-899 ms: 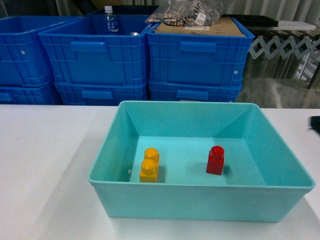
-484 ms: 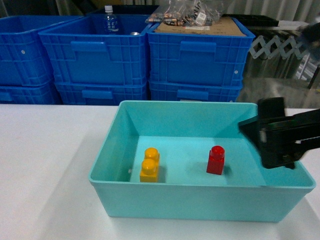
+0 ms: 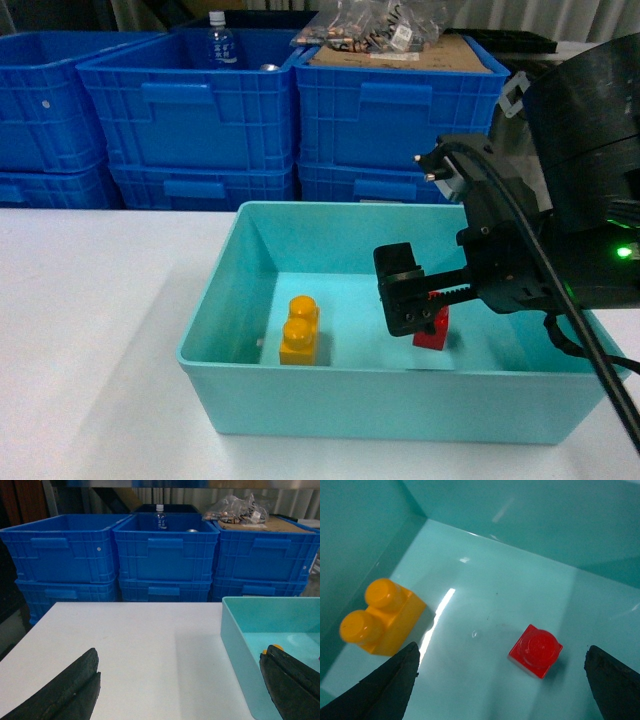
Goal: Pick red block from blue box to shelf
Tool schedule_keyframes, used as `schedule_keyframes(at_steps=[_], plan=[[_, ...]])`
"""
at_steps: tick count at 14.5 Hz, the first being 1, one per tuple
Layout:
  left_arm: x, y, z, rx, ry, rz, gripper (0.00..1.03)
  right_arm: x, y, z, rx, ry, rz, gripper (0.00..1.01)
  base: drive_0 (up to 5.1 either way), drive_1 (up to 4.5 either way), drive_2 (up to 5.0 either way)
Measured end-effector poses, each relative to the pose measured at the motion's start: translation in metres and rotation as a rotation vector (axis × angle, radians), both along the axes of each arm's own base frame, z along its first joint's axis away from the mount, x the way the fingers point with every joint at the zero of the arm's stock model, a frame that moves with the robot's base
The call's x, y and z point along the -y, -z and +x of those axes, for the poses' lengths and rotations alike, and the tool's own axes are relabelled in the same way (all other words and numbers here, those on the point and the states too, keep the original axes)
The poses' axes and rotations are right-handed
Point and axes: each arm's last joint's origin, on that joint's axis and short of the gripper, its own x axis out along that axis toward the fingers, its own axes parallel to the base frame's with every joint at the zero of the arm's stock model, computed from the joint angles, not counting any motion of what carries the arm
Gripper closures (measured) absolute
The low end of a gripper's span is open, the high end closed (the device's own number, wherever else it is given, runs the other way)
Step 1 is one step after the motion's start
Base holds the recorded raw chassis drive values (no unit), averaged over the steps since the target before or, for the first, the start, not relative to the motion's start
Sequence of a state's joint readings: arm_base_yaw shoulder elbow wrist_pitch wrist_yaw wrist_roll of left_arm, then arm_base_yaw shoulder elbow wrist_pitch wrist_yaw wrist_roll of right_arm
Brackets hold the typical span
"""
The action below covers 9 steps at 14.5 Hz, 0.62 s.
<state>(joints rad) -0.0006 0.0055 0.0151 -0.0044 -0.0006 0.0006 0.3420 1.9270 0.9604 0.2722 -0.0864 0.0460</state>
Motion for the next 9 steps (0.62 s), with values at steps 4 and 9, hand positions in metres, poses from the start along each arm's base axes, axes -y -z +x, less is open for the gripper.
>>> schedule_keyframes(at_steps=[4, 9], plan=[[0.000, 0.000, 0.000, 0.000, 0.000, 0.000, 0.05, -0.002, 0.030, 0.019, -0.041, -0.001, -0.033, 0.03, 0.0, 0.00, 0.0], [0.000, 0.000, 0.000, 0.000, 0.000, 0.000, 0.05, 0.000, 0.029, 0.020, -0.036, 0.002, -0.035, 0.03, 0.0, 0.00, 0.0]])
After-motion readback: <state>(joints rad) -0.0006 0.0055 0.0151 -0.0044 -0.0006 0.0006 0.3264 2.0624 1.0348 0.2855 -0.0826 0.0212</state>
